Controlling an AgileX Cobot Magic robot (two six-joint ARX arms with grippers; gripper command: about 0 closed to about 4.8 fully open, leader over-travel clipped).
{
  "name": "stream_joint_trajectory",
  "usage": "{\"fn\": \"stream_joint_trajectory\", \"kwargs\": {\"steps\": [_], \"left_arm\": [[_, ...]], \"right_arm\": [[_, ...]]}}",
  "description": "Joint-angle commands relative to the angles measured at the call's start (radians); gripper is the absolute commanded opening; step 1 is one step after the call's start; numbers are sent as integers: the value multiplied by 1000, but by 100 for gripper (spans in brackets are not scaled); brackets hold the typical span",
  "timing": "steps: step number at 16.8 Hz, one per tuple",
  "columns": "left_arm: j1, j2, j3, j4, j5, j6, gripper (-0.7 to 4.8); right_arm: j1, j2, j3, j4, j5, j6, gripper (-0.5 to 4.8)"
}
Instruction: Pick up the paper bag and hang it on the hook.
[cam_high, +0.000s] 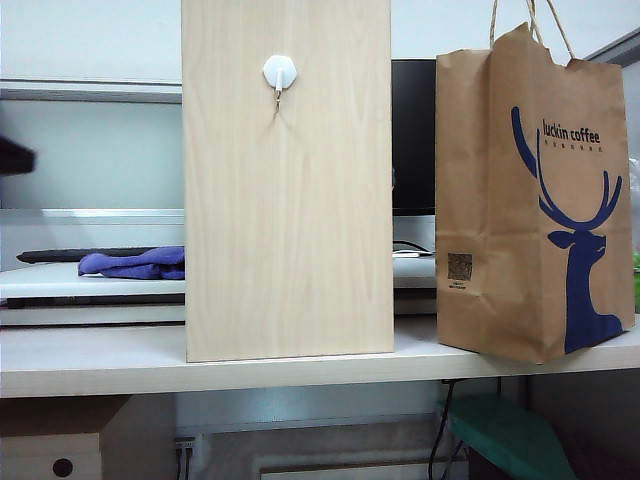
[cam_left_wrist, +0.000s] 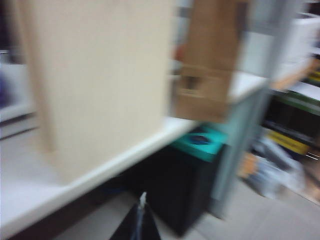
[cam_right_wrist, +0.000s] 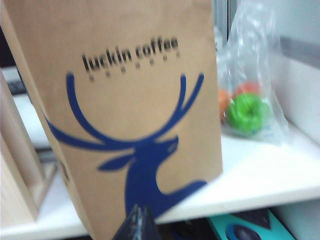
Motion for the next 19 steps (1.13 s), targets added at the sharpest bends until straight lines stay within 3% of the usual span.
{"fn": "stream_joint_trajectory", "kwargs": {"steps": [1, 2, 4, 6, 8, 10, 13, 14, 16, 19], "left_arm": [[-47, 0, 1, 13, 8, 4, -6], [-47, 0, 1, 13, 7, 4, -6], [-47, 0, 1, 13, 7, 4, -6], [-47, 0, 1, 13, 6, 4, -5], [-47, 0, 1, 13, 6, 4, -6], [-47, 0, 1, 13, 7, 3, -6], [-47, 0, 1, 13, 7, 4, -6], [-47, 0, 1, 13, 6, 4, -5], [-47, 0, 1, 13, 7, 4, -6], [-47, 0, 1, 13, 6, 4, -6]], "right_arm": [[1, 0, -5, 76, -79, 31, -5], [1, 0, -5, 131, -117, 30, -5], [0, 0, 33, 301, -97, 30, -6], [0, 31, 173, 167, -59, 18, -6], [0, 139, 312, 58, -83, -71, -6], [0, 283, 414, 62, -167, -158, -6], [0, 602, 604, 69, -249, -167, -4], [0, 671, 651, 79, -249, -172, 20], [0, 789, 745, 93, -250, -181, 145], [0, 938, 859, 98, -251, -226, 163]]}}
